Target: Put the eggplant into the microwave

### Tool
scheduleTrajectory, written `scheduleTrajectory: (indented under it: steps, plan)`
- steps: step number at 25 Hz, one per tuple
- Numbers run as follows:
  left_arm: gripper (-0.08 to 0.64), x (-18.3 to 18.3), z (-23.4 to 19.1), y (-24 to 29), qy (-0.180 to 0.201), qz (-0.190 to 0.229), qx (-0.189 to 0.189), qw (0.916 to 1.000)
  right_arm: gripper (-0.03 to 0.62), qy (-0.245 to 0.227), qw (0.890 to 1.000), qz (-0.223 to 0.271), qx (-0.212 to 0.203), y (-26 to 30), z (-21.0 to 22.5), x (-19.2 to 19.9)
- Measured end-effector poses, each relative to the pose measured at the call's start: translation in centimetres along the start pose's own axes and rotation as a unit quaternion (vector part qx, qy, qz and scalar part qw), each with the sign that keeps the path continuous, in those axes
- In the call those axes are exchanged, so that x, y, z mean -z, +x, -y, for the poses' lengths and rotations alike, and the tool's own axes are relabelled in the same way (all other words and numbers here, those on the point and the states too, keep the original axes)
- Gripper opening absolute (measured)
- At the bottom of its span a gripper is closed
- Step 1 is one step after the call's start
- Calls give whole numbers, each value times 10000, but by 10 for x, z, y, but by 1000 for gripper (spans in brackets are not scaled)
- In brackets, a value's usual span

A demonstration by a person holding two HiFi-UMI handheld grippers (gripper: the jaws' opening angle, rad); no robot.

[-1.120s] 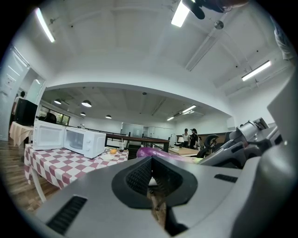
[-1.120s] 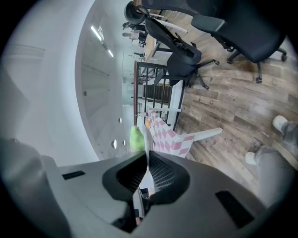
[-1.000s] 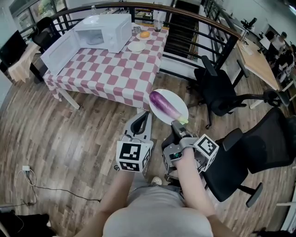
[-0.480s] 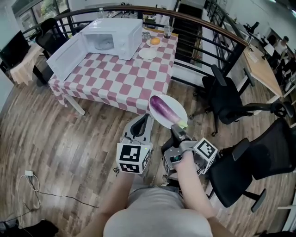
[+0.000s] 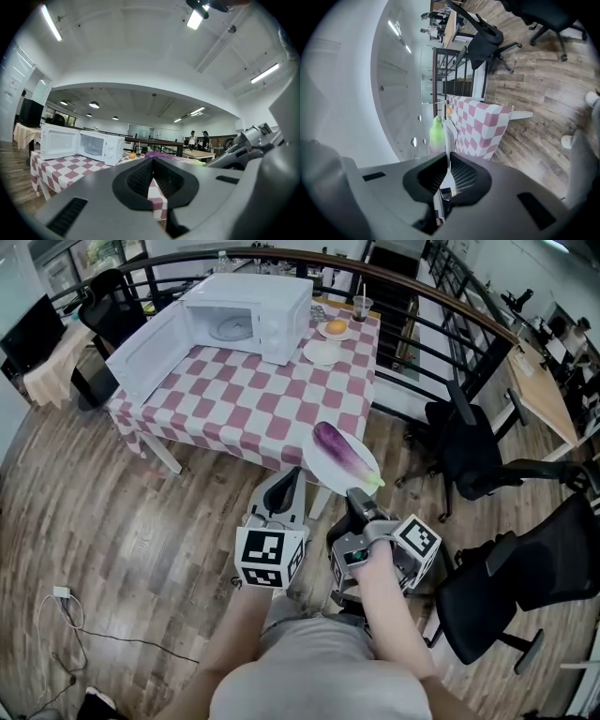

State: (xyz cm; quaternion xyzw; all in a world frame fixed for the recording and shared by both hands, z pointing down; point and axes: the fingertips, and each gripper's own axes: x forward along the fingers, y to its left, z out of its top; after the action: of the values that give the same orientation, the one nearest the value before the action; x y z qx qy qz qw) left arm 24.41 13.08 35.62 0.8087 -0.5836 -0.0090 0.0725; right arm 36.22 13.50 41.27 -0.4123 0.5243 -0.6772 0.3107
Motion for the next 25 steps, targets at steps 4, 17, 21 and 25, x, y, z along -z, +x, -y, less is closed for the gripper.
scheduleTrajectory:
  steps: [4, 17, 21, 25]
  plan:
    - [-2, -2, -25, 0, -5, 26, 1, 10000, 36, -48, 10000, 3, -86, 19, -6, 16]
    - [-2, -10, -110, -3, 100, 94, -258, 9996, 37, -138, 9997, -214, -52, 83, -11, 70]
    - [-2, -11, -132, -4, 52, 119, -394, 9991, 37, -193, 9991, -384, -14, 100, -12, 86]
    - [-2, -9, -153, -6, 18, 81, -584, 9983, 37, -230, 9982, -547, 42, 116, -12, 100]
